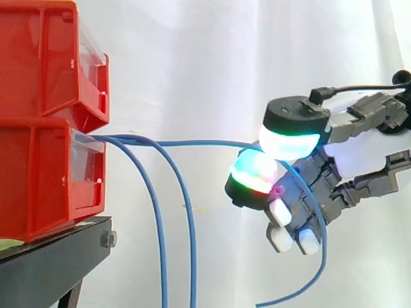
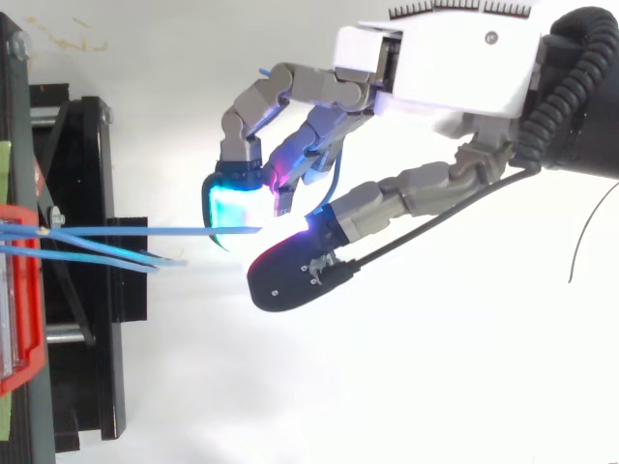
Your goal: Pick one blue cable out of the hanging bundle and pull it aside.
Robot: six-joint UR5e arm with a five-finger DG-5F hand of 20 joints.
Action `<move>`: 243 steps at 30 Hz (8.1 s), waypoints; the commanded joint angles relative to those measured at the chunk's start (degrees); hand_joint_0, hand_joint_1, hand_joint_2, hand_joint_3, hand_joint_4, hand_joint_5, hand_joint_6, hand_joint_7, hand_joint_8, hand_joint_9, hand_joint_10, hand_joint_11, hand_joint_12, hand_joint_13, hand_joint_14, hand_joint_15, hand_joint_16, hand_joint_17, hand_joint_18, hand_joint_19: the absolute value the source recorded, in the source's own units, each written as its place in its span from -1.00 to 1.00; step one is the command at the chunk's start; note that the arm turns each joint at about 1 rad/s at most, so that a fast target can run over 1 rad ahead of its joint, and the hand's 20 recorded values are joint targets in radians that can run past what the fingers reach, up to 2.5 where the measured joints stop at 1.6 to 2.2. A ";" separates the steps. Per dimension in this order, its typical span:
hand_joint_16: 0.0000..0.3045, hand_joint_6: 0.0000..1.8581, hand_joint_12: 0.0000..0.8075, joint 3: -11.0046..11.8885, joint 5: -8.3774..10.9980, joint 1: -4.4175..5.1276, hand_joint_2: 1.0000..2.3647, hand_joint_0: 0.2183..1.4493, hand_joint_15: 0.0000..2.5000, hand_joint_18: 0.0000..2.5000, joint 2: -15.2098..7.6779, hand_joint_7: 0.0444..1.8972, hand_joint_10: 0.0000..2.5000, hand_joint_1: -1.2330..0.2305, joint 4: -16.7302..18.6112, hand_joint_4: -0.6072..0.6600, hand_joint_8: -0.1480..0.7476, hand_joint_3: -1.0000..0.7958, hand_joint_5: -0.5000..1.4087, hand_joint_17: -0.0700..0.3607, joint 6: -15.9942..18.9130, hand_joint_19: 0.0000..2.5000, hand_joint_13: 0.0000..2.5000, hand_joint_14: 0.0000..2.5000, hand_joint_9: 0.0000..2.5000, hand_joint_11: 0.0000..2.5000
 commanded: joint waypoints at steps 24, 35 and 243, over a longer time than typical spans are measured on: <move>-0.70 -0.01 -0.13 0.00 0.18 0.11 -0.98 -0.46 -0.46 -0.46 0.04 -0.05 -0.98 -0.20 -0.07 -0.06 -0.06 -0.12 -0.62 -0.19 0.00 -0.36 -0.36 -0.98 -0.24 -0.40; -0.72 0.00 -0.16 0.00 0.18 0.20 -0.97 -0.32 -0.47 -0.46 0.04 0.01 -0.98 -0.47 -0.07 -0.05 -0.11 -0.15 -0.64 -0.23 0.35 -0.40 -0.37 -0.98 -0.28 -0.41; -0.64 -0.01 0.00 -0.18 -0.61 2.75 -0.98 -0.36 -0.44 -0.27 0.48 0.04 -0.99 -0.58 -3.41 -0.20 -0.03 0.27 -0.49 -0.10 23.29 -0.46 -0.15 -0.98 -0.02 -0.63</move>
